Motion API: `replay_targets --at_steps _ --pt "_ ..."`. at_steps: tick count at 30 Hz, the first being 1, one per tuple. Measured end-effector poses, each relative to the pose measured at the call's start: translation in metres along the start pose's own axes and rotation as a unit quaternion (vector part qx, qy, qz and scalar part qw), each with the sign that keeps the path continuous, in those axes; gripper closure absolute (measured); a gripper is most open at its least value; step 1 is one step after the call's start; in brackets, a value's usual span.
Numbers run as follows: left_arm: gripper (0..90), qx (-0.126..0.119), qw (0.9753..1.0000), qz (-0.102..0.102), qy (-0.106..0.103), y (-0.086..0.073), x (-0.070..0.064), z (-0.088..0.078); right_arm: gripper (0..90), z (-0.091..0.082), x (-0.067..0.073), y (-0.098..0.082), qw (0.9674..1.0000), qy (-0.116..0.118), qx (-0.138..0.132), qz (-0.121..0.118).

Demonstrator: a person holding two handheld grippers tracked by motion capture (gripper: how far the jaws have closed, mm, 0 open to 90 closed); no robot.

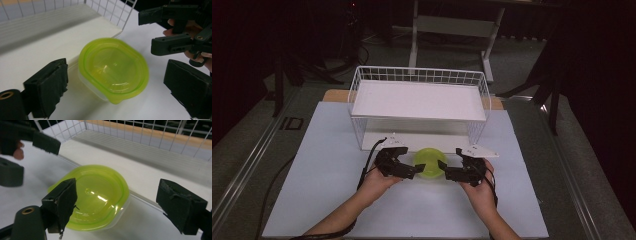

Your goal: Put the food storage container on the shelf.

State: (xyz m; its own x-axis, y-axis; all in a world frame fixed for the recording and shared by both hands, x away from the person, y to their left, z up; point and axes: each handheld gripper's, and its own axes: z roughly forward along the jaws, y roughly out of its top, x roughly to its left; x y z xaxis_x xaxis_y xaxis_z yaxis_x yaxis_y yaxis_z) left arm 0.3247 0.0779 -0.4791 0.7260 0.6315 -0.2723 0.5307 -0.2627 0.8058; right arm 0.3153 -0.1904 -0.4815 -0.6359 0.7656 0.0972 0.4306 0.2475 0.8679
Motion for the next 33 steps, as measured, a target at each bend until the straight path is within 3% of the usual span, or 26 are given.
replay_targets --at_steps 2,6,10,15,19,23,26,29,31,33 --pt "15.4 0.008 0.9999 -0.002 0.011 -0.002 0.002 0.005 17.3 0.005 -0.002 -0.002 1.0000 0.000 0.005 0.008" --pt "19.8 0.018 0.9994 -0.022 0.022 -0.005 0.006 0.013 22.2 0.012 -0.002 -0.007 0.9998 -0.006 0.016 0.008" --pt "26.1 0.031 0.9984 -0.043 0.019 -0.007 0.010 0.019 22.9 0.017 -0.002 -0.010 0.9995 -0.001 0.029 0.014" --pt "34.0 0.043 0.9973 -0.055 0.023 -0.010 0.011 0.025 23.1 0.022 0.000 -0.014 0.9989 0.001 0.046 0.010" --pt "40.3 0.044 0.9964 -0.072 0.010 -0.010 0.013 0.027 27.0 0.022 -0.001 -0.013 0.9984 0.011 0.051 0.023" --pt "45.5 0.051 0.9962 -0.070 -0.006 -0.010 0.011 0.026 30.0 0.021 0.001 -0.015 0.9977 0.018 0.055 0.035" --pt "50.1 0.049 0.9962 -0.072 -0.011 -0.010 0.011 0.024 33.2 0.020 0.002 -0.016 0.9963 0.030 0.060 0.054" --pt "56.7 0.042 0.9965 -0.072 -0.008 -0.011 0.011 0.019 37.0 0.018 0.004 -0.016 0.9958 0.035 0.063 0.056" --pt "66.5 0.045 0.9971 -0.062 0.006 -0.012 0.011 0.016 44.2 0.016 0.003 -0.015 0.9949 0.033 0.066 0.069" --pt "66.4 0.046 0.9969 -0.064 -0.002 -0.014 0.011 0.014 51.2 0.012 0.001 -0.015 0.9933 0.041 0.065 0.086"
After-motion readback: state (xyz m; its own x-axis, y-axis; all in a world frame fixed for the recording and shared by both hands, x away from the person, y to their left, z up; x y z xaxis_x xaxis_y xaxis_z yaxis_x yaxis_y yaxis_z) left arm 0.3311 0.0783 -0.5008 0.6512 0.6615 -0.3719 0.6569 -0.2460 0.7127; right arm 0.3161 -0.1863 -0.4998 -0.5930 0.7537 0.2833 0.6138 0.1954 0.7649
